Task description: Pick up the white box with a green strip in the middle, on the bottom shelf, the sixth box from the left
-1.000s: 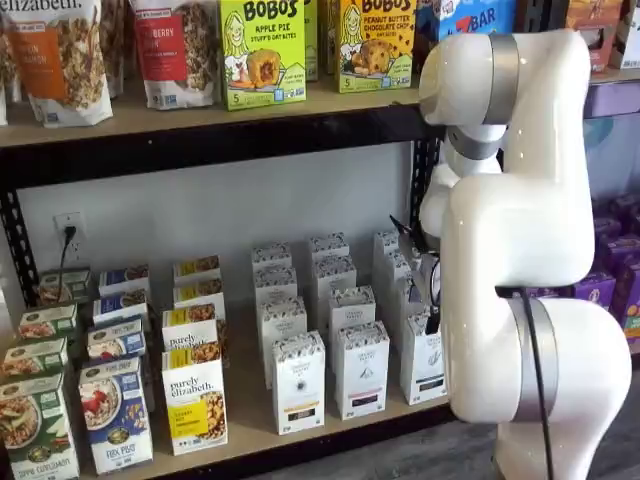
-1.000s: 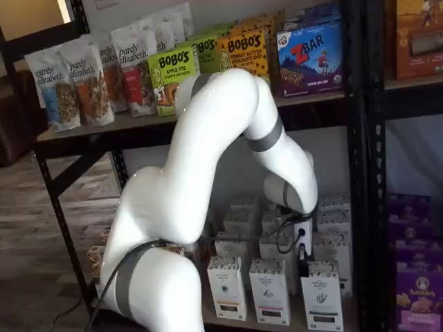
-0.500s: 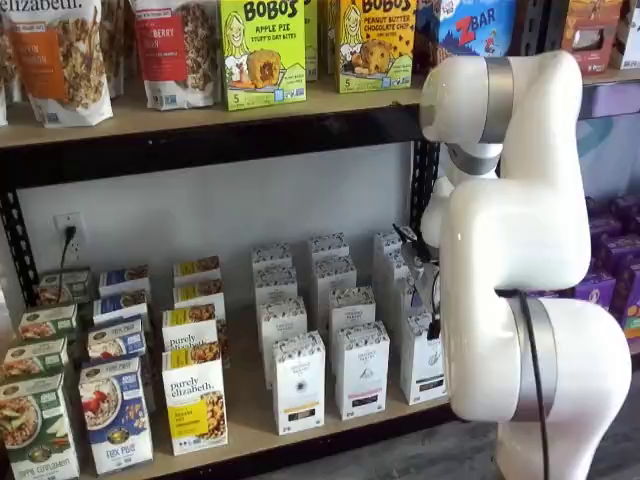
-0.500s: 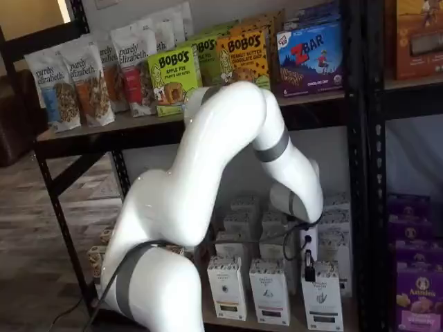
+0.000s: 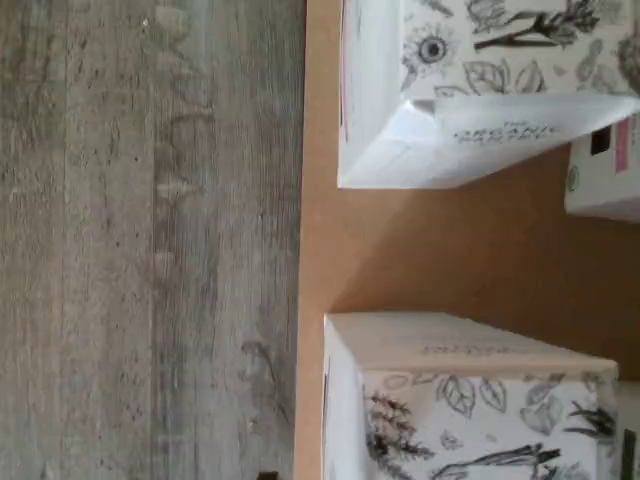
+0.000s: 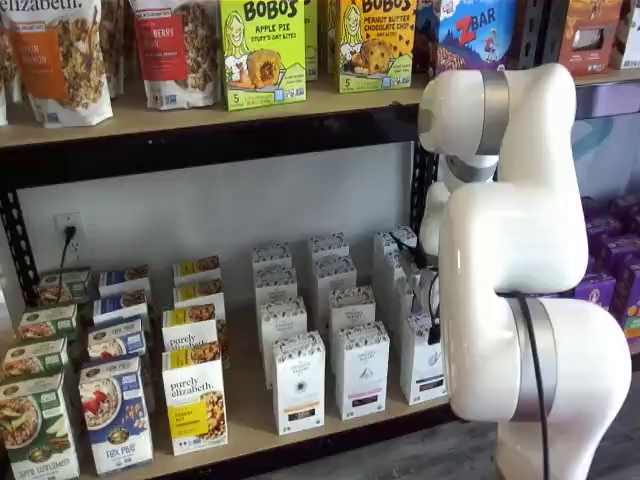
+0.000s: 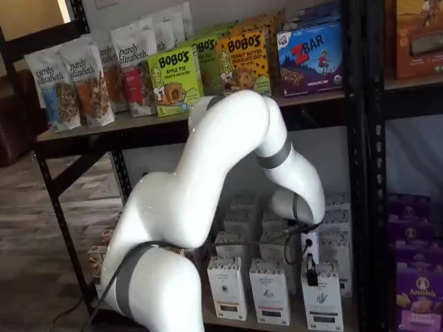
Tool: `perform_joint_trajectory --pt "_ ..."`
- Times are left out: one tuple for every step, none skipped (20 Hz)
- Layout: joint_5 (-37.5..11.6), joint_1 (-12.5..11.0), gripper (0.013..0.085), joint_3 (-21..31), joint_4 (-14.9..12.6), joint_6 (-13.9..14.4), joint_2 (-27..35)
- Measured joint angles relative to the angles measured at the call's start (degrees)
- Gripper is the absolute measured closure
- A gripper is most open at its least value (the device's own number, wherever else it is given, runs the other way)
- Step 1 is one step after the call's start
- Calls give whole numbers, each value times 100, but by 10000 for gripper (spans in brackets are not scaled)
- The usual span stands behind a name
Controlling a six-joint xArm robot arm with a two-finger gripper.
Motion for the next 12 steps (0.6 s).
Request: perform_joint_trajectory --pt "19 -1 130 -38 -151 128 34" --pt "22 -5 130 -71 -300 261 68" --pt "23 -9 130 -101 -453 395 100" --pt "35 -12 130 -136 -571 498 132" --pt "46 -12 130 -175 -676 591 171" --pt "63 -12 130 -209 -731 642 201" --pt "81 -9 130 -240 -783 690 229" --pt "91 -6 130 -268 -845 747 255" --pt "110 -2 130 -299 -902 803 280" --pt "114 5 130 -332 -971 870 313" --pt "126 13 130 -364 -1004 908 341" --pt "148 24 130 -407 -1052 961 375"
